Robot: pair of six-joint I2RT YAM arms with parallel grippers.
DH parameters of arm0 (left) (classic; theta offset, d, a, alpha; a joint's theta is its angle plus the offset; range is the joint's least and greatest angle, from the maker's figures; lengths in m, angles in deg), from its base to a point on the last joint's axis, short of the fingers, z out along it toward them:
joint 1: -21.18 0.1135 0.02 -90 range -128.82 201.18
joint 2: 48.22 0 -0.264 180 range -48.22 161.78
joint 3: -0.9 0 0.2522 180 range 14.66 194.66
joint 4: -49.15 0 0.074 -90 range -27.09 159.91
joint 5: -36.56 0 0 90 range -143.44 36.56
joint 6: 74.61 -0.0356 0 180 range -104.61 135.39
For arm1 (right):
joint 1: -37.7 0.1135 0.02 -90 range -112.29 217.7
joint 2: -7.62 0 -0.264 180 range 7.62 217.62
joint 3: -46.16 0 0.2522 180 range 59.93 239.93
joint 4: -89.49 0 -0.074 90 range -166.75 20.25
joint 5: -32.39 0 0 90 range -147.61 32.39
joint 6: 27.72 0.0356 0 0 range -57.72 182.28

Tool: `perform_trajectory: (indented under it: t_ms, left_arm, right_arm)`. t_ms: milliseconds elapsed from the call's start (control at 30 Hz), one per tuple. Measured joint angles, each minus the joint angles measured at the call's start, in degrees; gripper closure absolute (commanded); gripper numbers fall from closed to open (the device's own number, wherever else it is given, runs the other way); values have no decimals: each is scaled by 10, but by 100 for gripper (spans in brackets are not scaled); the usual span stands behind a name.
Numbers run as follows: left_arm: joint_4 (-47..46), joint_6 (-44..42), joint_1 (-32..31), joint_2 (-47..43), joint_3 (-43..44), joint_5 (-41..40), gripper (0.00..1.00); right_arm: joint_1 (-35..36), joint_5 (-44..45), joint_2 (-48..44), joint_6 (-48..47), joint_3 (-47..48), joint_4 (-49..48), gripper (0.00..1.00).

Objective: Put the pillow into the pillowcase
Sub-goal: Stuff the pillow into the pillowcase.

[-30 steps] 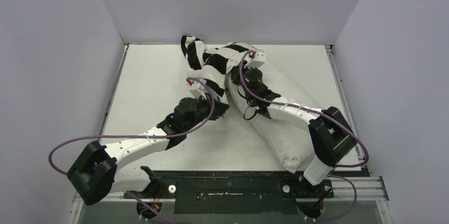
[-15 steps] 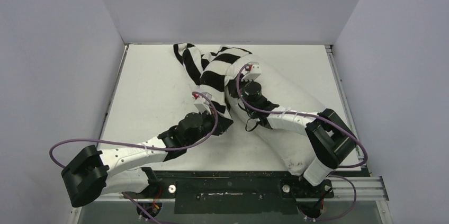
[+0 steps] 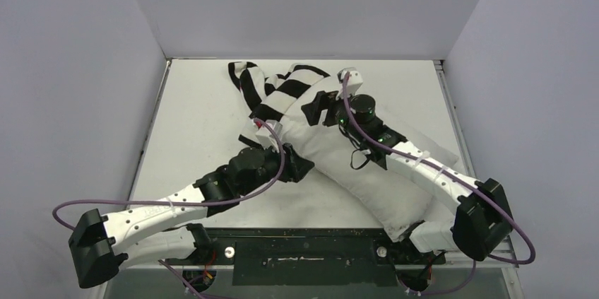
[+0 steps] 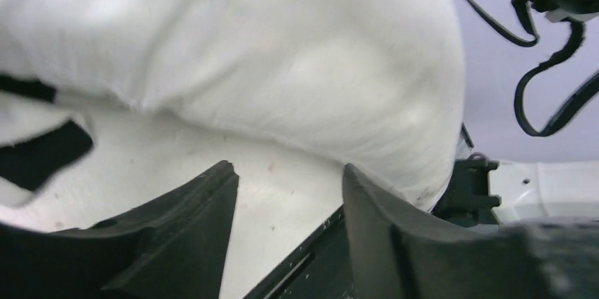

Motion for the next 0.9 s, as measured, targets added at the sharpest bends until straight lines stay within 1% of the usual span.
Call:
perform_trajectory:
  t_ms: [100,133,267,367,433,567,700,800,833,867,900]
  left_arm:
    - [34,-45,13,-15,54,-13,34]
    - [45,-64,24,-16,74,-15,32]
    - [84,-137,103,1,138,-7,22]
    - [107,-184,178,39,171,5,20]
    - [119,-209,216,70,187,15,20]
    - [127,-237,257,129,217,41,22]
    - [131,-253,267,190,265,63,25]
    - [124,-264,268,227,301,80,27]
    - [121,-268,268,239,312,86,27]
    - [117,-270,268,248,318,90,27]
    - [113,-274,268,258,324,92,28]
  right_arm:
    - [-34,-39,-15,-23,50,62,2]
    - [-49,-56,-16,-31,69,83,0]
    - [-115,-116,-4,-69,143,162,0]
    - [-160,-151,29,-101,197,205,0]
    - [-194,-182,68,-125,240,236,0]
    - [-245,-242,158,-161,314,287,0]
    - [-278,-299,249,-192,362,324,0]
    - [-286,-345,317,-222,402,371,8]
    - [-286,-363,339,-231,414,384,14]
    - [-285,-381,357,-238,421,394,22]
    - [-285,-401,370,-244,422,402,32]
